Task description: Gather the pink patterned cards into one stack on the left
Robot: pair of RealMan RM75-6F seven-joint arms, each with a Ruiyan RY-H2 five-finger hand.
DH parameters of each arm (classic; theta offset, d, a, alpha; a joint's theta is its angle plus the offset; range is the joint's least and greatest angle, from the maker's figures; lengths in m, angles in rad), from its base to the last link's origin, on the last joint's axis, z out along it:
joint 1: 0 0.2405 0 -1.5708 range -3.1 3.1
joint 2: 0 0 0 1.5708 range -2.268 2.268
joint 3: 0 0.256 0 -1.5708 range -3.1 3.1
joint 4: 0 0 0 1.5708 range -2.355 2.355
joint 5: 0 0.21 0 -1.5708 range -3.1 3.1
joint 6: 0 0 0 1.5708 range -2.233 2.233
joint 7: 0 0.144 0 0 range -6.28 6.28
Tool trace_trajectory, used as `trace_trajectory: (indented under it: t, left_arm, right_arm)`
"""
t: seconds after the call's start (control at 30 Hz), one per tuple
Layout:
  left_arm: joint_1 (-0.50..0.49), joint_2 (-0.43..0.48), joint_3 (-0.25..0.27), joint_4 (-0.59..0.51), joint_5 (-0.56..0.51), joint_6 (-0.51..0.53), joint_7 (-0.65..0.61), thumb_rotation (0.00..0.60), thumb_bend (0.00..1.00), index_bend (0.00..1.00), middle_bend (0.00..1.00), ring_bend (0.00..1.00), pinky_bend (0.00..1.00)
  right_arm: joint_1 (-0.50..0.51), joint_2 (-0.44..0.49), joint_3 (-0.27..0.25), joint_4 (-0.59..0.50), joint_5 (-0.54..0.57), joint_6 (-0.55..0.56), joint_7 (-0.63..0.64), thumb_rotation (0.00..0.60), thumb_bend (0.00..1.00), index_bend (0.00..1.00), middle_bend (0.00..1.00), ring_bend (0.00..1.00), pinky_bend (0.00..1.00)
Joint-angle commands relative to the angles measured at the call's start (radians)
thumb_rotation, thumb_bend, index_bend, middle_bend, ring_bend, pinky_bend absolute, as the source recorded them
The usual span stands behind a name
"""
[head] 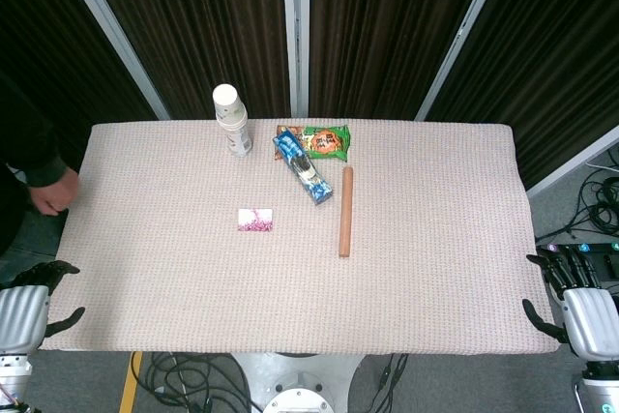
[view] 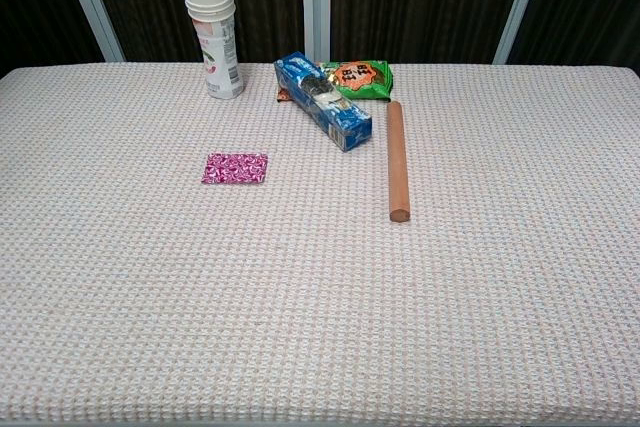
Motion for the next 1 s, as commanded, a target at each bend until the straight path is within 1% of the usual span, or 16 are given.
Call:
trace_trajectory:
  t: [0.03, 0.17, 0.23, 0.3, 0.37, 0.47, 0.73, 0.8, 0.87, 0.9, 1.0]
  left_arm:
    - [-0.001, -0.004, -0.002, 0.004, -0.003, -0.003, -0.001, 0.600, 0.21, 0.40, 0.41, 0.29, 0.33]
    - [0.002, -0.018, -0.014, 0.015, -0.015, 0.008, 0.016, 0.600, 0.20, 0.40, 0.41, 0.29, 0.33]
    - [0.006, -0.029, -0.018, 0.030, -0.012, 0.025, 0.038, 0.600, 0.21, 0.38, 0.39, 0.28, 0.31]
    - [0.005, -0.029, -0.012, 0.042, -0.001, 0.025, 0.066, 0.600, 0.21, 0.32, 0.31, 0.20, 0.24]
    - [0.001, -0.028, -0.008, 0.059, 0.021, 0.033, 0.098, 0.600, 0.21, 0.29, 0.23, 0.15, 0.19]
    - [-0.006, -0.015, 0.000, 0.055, 0.036, 0.022, 0.111, 0.600, 0.21, 0.29, 0.17, 0.12, 0.14]
    - [-0.016, 0.003, 0.000, 0.020, 0.026, -0.005, 0.114, 0.600, 0.21, 0.28, 0.17, 0.12, 0.14]
    - [-0.020, -0.004, -0.004, 0.028, 0.037, 0.002, 0.105, 0.600, 0.21, 0.22, 0.14, 0.12, 0.14]
    - [-0.030, -0.006, -0.004, 0.032, 0.048, -0.006, 0.097, 0.600, 0.21, 0.18, 0.11, 0.12, 0.14]
    - [-0.038, -0.004, -0.005, 0.029, 0.050, -0.016, 0.101, 0.600, 0.21, 0.18, 0.11, 0.12, 0.14]
    - [-0.080, 0.001, -0.020, 0.014, 0.051, -0.067, 0.113, 0.600, 0.21, 0.18, 0.11, 0.12, 0.15]
  right_arm:
    - [0.005, 0.000, 0.002, -0.007, 0.002, -0.008, -0.009, 0.578, 0.24, 0.19, 0.14, 0.04, 0.03]
    - [0.010, 0.000, 0.004, -0.015, 0.006, -0.018, -0.022, 0.578, 0.24, 0.19, 0.14, 0.04, 0.03]
    - [0.011, 0.000, 0.004, -0.016, 0.007, -0.020, -0.023, 0.581, 0.24, 0.19, 0.14, 0.04, 0.03]
    - [0.011, 0.000, 0.004, -0.017, 0.007, -0.020, -0.023, 0.579, 0.24, 0.19, 0.14, 0.04, 0.03]
    - [0.011, 0.000, 0.003, -0.016, 0.006, -0.019, -0.022, 0.581, 0.24, 0.19, 0.14, 0.04, 0.03]
    - [0.009, -0.001, 0.001, -0.014, 0.001, -0.015, -0.019, 0.577, 0.24, 0.19, 0.14, 0.04, 0.03]
    - [0.001, 0.000, -0.002, -0.006, -0.002, -0.001, -0.007, 0.579, 0.24, 0.19, 0.14, 0.04, 0.03]
    - [0.001, 0.000, -0.002, -0.004, -0.001, 0.000, -0.006, 0.581, 0.24, 0.19, 0.14, 0.04, 0.03]
    - [0.001, 0.000, -0.001, -0.003, 0.001, -0.001, -0.006, 0.581, 0.24, 0.19, 0.14, 0.04, 0.03]
    - [0.001, 0.000, -0.001, -0.002, 0.002, -0.003, -0.006, 0.569, 0.24, 0.19, 0.14, 0.04, 0.03]
    - [0.007, 0.000, 0.001, -0.003, 0.000, -0.010, -0.008, 0.573, 0.24, 0.19, 0.14, 0.04, 0.03]
